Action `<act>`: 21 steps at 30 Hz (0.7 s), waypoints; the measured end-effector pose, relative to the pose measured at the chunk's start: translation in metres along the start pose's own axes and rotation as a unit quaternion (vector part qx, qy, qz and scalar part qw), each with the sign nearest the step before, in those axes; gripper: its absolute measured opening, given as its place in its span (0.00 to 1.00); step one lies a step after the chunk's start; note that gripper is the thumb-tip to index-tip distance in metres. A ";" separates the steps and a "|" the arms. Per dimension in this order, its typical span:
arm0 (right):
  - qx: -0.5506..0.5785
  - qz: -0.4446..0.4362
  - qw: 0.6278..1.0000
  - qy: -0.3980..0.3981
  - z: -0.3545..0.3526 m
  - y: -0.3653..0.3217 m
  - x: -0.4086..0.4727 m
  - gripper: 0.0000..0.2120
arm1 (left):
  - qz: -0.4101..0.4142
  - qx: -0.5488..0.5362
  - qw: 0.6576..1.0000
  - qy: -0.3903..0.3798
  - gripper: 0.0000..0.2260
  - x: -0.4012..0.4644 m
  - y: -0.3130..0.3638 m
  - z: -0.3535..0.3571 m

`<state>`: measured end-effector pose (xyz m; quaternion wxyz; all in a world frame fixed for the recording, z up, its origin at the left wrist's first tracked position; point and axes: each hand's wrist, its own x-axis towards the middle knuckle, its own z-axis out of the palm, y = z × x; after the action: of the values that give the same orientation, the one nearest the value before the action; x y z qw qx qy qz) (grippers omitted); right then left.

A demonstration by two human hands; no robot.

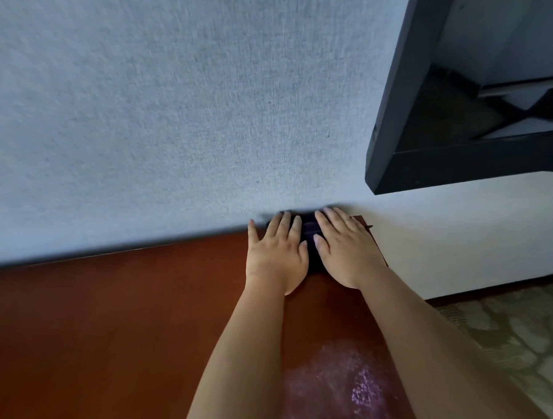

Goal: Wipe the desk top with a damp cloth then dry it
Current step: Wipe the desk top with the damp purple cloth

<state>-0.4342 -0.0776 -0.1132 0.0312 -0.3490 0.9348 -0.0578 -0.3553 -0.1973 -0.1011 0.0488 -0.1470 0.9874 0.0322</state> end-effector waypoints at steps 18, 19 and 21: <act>-0.007 0.047 0.999 -0.001 0.007 -0.007 -0.090 0.33 | 0.040 0.002 0.999 -0.022 0.25 -0.069 0.026 0.010; -0.005 0.047 0.999 0.000 0.007 -0.006 -0.091 0.33 | 0.042 0.005 0.999 -0.022 0.25 -0.070 0.026 0.010; 0.003 0.049 0.999 -0.002 0.007 -0.006 -0.090 0.31 | 0.048 0.015 0.999 -0.021 0.25 -0.067 0.025 0.010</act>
<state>-0.3621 -0.0237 -0.1181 0.0368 -0.3031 0.9505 -0.0584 -0.2978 -0.1533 -0.1023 0.0699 -0.0978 0.9925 0.0223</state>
